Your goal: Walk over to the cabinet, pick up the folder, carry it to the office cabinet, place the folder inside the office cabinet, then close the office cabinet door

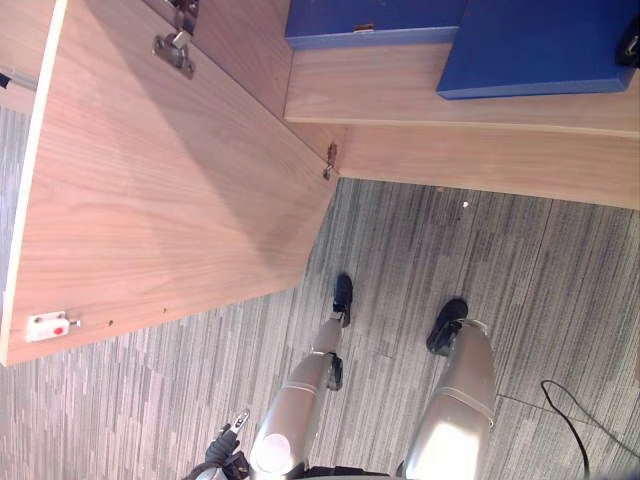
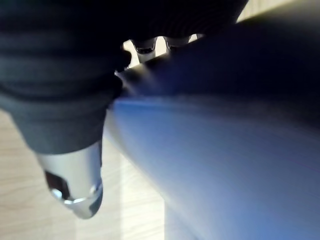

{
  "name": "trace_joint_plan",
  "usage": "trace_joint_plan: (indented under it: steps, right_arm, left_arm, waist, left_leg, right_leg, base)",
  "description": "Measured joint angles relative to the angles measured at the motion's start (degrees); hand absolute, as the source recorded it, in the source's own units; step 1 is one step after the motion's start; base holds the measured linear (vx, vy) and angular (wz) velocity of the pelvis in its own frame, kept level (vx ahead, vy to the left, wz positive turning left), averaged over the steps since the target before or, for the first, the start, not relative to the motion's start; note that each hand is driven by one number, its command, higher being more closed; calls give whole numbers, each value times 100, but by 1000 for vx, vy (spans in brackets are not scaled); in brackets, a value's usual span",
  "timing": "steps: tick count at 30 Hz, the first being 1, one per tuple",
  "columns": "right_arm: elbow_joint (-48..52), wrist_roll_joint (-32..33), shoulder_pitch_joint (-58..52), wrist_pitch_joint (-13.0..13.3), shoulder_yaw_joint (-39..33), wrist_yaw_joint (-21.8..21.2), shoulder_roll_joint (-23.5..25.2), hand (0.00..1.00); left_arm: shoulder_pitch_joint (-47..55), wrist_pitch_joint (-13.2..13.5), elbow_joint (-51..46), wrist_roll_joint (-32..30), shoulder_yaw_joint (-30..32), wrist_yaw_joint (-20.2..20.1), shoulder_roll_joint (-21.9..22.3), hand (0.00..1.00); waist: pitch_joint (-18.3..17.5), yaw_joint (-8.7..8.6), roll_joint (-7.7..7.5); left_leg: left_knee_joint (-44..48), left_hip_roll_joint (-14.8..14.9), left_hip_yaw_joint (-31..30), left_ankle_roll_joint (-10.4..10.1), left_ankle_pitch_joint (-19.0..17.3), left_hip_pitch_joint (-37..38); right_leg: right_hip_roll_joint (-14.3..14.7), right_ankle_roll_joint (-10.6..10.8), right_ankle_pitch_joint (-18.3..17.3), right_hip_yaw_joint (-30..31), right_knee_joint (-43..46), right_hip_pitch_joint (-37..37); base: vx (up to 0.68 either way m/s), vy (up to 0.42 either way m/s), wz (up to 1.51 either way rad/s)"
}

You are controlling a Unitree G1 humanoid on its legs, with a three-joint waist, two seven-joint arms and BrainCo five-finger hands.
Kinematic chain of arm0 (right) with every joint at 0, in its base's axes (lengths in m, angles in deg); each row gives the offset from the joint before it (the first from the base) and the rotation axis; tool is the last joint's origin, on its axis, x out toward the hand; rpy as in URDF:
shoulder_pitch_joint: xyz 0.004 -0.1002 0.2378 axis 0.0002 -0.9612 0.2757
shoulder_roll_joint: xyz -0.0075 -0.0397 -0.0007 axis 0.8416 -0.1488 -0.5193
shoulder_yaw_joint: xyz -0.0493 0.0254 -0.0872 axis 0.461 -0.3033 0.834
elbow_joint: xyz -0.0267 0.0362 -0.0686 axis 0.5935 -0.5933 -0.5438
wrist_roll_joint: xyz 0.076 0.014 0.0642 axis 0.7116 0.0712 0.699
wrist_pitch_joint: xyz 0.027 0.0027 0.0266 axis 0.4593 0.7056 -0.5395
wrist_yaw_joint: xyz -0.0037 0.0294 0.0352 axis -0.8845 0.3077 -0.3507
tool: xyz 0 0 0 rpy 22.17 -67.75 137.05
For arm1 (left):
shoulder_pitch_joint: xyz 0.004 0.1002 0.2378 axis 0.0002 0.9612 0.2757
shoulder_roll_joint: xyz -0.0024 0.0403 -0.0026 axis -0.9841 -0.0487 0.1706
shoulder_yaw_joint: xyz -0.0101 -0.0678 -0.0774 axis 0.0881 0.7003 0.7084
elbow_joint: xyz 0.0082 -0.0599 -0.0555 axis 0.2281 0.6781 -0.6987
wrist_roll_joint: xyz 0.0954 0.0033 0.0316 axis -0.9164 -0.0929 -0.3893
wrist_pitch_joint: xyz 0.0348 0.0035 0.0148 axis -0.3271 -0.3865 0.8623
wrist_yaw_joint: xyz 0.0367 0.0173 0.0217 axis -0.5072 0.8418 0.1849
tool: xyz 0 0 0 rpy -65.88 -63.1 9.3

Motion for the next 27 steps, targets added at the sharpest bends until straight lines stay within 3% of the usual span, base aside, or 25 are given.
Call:
trace_joint_plan:
  steps: [5, 6, 14, 27]
  right_arm:
    - [-27, 179, -58, 0, -44, 85, 97, 0]
    - [-27, 211, -102, 3, -221, 98, 147, 100]
    - [-26, 609, -365, 87, -698, 301, 216, 100]
    - [24, 656, -693, 127, -1172, 410, 507, 100]
  left_arm:
    - [-2, 1, 10, -1, 106, 7, 41, 0]
    - [-2, 1, 15, 0, 115, 8, 45, 0]
    - [-29, 12, 61, 2, 134, 14, 53, 0]
    - [-75, 49, 107, 1, 239, 22, 93, 0]
  waist:
    - [-1, 4, 1]
    - [-1, 4, 2]
    - [-7, 11, 6]
    - [-9, 54, 8]
  left_leg:
    - [-1, 11, 18, 3, -17, 53]
    - [-1, 15, 21, 2, -19, 56]
    - [0, 17, 42, 2, -20, 59]
    - [0, 44, 64, 3, -26, 56]
  right_leg:
    - [18, 1, 0, 6, -27, 53]
    - [23, 1, -1, 6, -32, 59]
    - [36, 6, 3, 19, -56, 61]
    - [82, 3, 4, 48, -56, 33]
  base:
    - [3, -130, -4]
    - [1, -130, -2]
    - [8, -127, -1]
    - [5, -72, -1]
